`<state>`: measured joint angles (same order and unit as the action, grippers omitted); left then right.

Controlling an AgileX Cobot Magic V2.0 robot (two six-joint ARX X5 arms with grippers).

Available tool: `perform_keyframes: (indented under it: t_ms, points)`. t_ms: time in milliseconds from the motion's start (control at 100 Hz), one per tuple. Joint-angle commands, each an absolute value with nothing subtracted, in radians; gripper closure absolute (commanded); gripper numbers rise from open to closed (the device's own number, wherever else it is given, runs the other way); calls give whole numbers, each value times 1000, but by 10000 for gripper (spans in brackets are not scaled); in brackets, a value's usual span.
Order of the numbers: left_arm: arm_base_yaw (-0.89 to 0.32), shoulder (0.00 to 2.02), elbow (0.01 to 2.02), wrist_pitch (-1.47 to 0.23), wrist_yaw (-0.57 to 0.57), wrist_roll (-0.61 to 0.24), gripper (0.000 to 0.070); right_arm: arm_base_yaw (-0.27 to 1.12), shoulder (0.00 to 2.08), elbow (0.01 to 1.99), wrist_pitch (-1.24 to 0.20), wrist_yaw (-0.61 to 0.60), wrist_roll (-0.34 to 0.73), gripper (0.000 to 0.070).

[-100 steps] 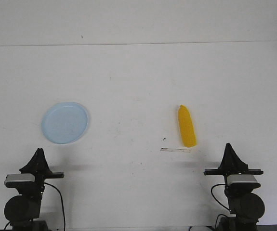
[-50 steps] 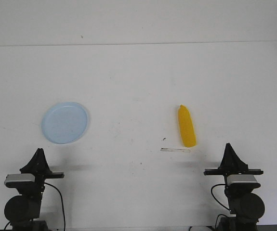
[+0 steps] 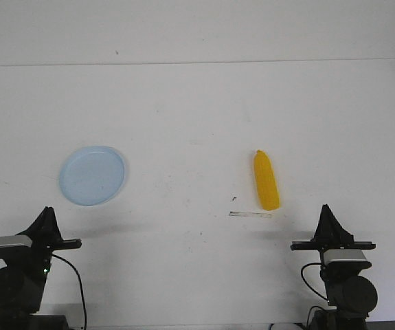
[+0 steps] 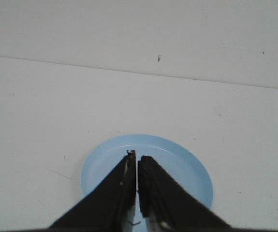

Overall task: Place corn on plate with both arms
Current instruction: 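Reach the left gripper forward to the edge of the light blue plate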

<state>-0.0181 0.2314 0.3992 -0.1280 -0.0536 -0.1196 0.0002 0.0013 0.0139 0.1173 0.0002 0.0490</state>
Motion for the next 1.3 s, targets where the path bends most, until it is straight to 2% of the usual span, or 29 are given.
perform_keyframes:
  t_ms: [0, 360, 530, 730, 840, 960, 1030, 1200, 1290]
  points:
    - [-21, 284, 461, -108, -54, -125, 699, 1, 1, 13, 127, 0, 45, 690]
    - [-20, 630, 684, -144, -56, -125, 699, 1, 1, 13, 127, 0, 45, 690]
    - [-16, 824, 809, -308, -56, -122, 699, 1, 1, 13, 127, 0, 45, 690]
    - [30, 1063, 981, -597, -10, -125, 699, 1, 1, 13, 127, 0, 45, 690]
    - [109, 1172, 1043, -685, 84, -125, 699, 1, 1, 13, 127, 0, 45, 690]
    - [213, 1261, 1055, -682, 319, -125, 699, 1, 1, 13, 127, 0, 45, 690]
    - [275, 1300, 1055, -669, 397, -125, 699, 1, 1, 13, 127, 0, 45, 690]
    - [377, 1383, 1055, -593, 416, -201, 680, 1, 1, 13, 127, 0, 45, 690]
    - [403, 1424, 1055, -542, 416, -205, 555, 1, 1, 13, 127, 0, 45, 690]
